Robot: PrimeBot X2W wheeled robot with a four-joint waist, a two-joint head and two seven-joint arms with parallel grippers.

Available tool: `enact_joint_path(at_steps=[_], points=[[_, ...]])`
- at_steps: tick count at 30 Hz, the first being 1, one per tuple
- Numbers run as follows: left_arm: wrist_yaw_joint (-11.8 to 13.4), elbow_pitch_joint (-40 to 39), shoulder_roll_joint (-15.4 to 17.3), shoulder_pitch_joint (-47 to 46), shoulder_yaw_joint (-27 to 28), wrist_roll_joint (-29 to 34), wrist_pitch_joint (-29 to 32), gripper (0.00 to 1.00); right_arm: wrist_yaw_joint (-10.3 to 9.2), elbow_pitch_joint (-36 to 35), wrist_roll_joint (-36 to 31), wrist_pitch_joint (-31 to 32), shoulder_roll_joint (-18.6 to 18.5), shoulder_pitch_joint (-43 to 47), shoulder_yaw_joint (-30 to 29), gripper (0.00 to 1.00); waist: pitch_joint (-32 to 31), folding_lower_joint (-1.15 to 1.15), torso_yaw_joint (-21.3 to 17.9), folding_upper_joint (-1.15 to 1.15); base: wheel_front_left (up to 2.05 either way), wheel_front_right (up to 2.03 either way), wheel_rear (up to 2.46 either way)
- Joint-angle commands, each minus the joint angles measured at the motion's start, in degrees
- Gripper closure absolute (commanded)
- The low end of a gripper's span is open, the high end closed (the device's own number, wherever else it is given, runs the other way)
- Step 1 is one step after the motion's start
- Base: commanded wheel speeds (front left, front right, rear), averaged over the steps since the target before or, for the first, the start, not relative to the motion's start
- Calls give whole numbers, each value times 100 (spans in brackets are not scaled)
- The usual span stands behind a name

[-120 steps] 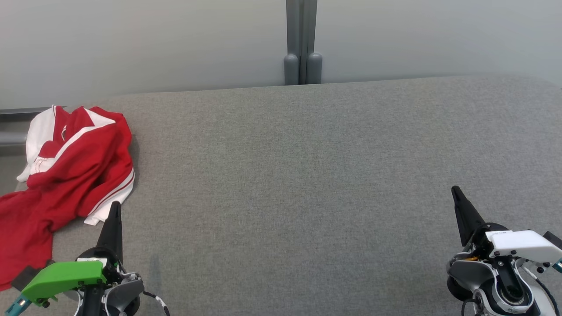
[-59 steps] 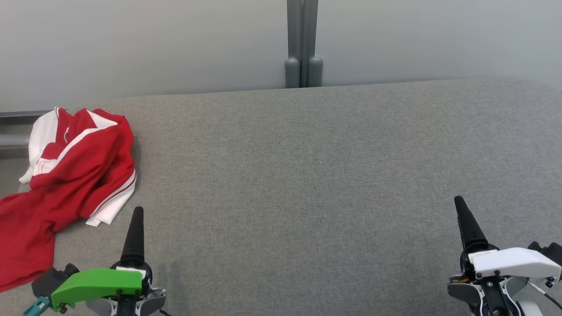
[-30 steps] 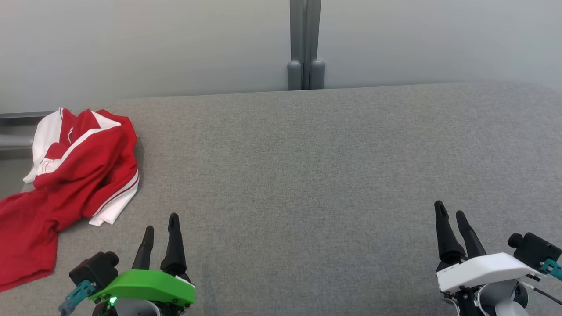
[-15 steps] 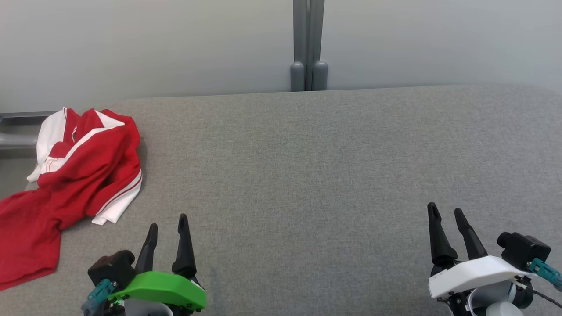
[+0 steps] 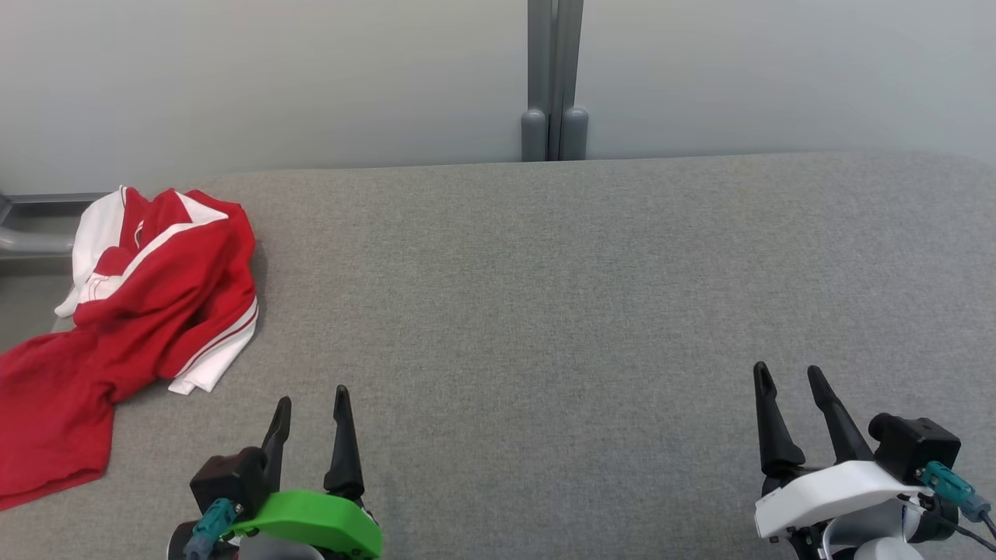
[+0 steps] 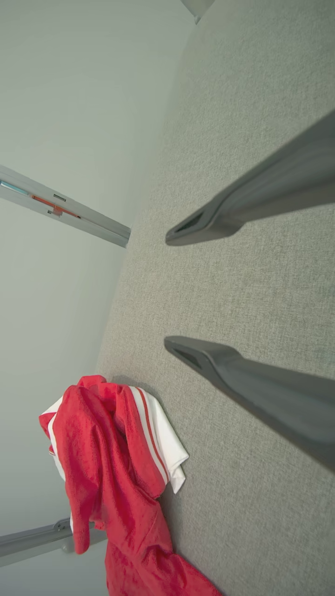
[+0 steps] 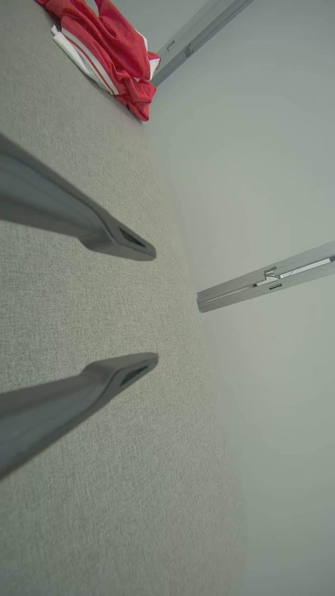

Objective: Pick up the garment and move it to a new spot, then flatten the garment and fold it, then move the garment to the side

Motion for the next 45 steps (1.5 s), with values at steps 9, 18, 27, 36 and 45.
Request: enact_joint_path(at_steps=[9,18,27,36,45], points=[[116,96,41,-18,-98,475,-157,0,1,-2,-583,-170,-34,34,42,0,-13,0,37,0,0,0,0],[207,247,43,-42,-136,712,-267,0,2,55,-1017,-277,-38,61,45,0,-31,0,63,0,0,0,0],[262,316,46,-51,-185,889,-361,0,2,77,-1400,-375,-40,65,20,0,-36,0,88,0,0,0,0],[277,376,48,-28,-236,952,-457,0,1,60,-1762,-471,-42,98,32,0,-69,0,113,0,0,0,0],[338,432,50,-11,-299,1067,-501,0,1,57,-1940,-522,-44,127,69,0,-90,0,127,0,0,0,0]])
